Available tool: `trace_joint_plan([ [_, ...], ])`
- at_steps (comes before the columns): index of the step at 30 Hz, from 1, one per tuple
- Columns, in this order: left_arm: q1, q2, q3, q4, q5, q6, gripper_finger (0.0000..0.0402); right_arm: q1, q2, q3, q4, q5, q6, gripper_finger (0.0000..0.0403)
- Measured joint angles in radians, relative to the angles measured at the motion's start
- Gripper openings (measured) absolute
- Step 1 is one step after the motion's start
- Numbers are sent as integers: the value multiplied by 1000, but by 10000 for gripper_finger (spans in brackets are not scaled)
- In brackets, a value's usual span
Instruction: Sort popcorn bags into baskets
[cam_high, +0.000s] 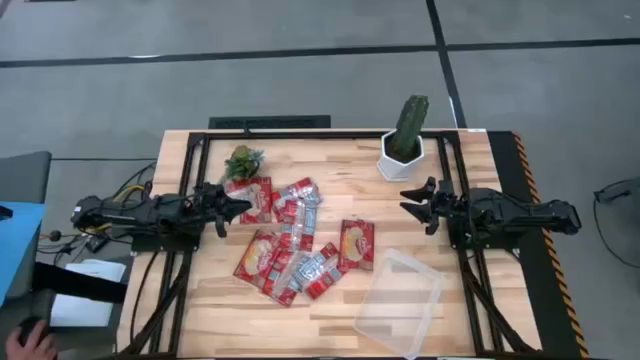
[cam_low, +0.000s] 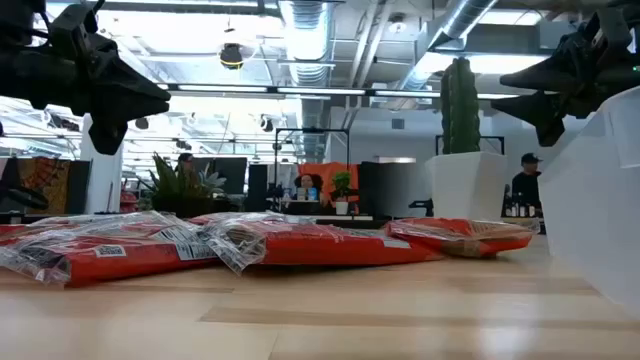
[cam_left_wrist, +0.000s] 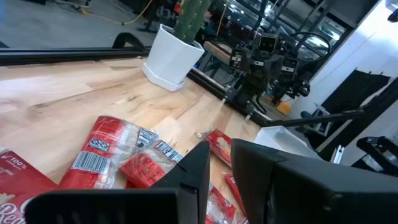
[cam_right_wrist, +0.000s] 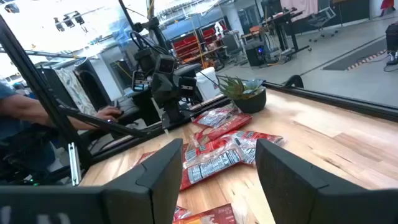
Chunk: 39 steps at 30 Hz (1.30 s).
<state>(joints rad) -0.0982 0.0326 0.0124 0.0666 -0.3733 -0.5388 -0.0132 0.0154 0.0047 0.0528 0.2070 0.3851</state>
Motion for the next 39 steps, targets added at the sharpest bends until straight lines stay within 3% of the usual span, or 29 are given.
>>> trace_joint_plan([
  [39, 0, 0, 0, 0, 0, 0, 54, 0, 0, 0, 0, 0, 0, 226],
])
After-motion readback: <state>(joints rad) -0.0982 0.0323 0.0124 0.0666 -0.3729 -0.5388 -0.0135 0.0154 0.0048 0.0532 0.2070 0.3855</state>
